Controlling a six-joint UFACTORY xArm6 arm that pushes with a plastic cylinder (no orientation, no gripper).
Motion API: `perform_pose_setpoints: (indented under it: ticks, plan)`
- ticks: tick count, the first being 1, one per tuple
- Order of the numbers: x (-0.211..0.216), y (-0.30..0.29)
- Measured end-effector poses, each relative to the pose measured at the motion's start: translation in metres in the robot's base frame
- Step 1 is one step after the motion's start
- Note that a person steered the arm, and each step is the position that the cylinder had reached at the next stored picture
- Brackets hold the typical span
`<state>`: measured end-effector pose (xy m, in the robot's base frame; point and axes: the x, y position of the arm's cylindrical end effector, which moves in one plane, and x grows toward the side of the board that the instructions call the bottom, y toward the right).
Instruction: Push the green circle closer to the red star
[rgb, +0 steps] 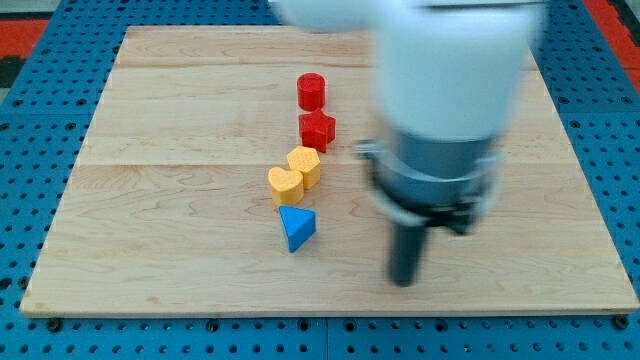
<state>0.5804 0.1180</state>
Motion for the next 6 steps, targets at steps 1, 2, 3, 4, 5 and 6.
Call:
perform_pose_setpoints:
  ticks: [1,2,3,4,5,6]
  plan:
    - [-0.046,0.044]
    - [-0.115,0.033]
    - [-0.145,0.033]
    - [-0.194,0.037]
    - [-0.197,-0.05]
    - [-0.198,-0.052]
